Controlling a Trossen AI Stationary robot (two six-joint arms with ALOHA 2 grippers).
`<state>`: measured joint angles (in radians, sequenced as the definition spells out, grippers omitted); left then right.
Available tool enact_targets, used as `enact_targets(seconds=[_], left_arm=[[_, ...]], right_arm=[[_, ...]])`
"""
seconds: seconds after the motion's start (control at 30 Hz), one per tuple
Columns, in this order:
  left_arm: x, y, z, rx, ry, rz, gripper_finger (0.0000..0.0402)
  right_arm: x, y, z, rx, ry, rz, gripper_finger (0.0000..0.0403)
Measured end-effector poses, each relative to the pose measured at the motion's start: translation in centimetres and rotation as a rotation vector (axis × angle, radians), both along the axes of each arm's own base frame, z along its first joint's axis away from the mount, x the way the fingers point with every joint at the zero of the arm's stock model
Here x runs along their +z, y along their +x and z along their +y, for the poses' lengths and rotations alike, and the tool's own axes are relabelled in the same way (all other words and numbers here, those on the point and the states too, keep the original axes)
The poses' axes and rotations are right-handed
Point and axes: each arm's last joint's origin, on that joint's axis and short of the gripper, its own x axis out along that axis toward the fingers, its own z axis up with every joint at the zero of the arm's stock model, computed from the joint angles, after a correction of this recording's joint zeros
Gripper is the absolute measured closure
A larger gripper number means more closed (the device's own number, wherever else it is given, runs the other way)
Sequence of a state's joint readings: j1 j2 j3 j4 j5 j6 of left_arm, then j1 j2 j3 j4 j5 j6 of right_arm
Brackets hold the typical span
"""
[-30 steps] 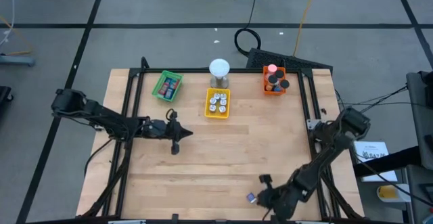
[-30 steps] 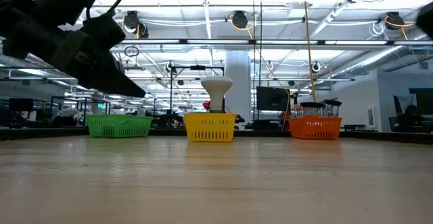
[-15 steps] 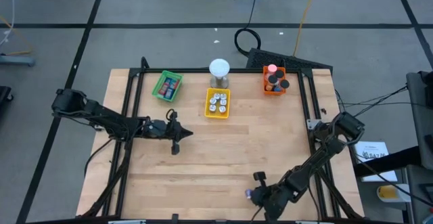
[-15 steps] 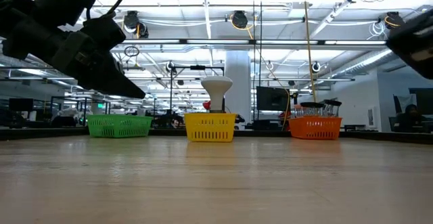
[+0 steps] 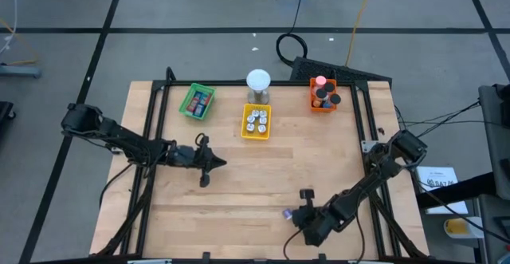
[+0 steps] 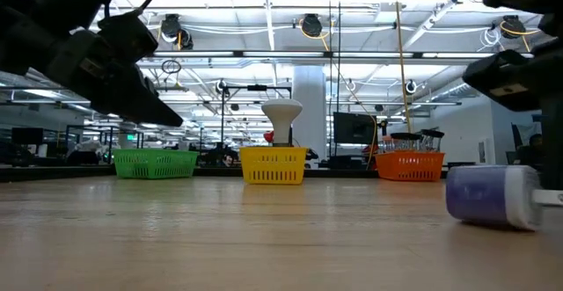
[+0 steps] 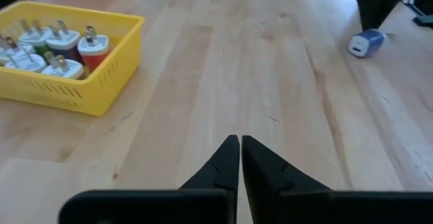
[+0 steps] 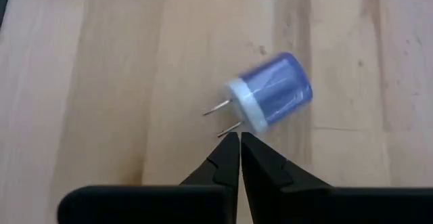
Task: Pick & Place Office items
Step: Put the purple charger adapter into the yellow bin
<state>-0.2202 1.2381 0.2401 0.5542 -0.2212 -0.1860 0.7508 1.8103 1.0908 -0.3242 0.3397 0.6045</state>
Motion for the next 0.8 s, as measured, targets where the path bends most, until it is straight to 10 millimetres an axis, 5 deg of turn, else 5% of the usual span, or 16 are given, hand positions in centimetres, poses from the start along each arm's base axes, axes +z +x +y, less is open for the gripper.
enact_targets(seconds=[0.27,0.43,0.6,0.8], left_arm=[[0.0,-0.1,-0.2,0.026,0.02,-0.006,0.0394],[0.0,-0.1,-0.2,0.034,0.004,-0.006,0.0382],[0.0,-0.1,-0.2,0.037,-0.003,-0.006,0.0385],[0.0,-0.1,-0.3,0.037,-0.004,-0.006,0.0395]], right_arm=[[0.3,-0.5,-1.2,-0.104,-0.057,0.045,0.0357],[1.4,-0.4,-0.9,-0.231,0.077,-0.01,0.0317],[1.6,-0.7,1.4,-0.231,0.261,-0.053,0.0249],[1.1,-1.7,2.0,-0.344,0.221,-0.11,0.0156]])
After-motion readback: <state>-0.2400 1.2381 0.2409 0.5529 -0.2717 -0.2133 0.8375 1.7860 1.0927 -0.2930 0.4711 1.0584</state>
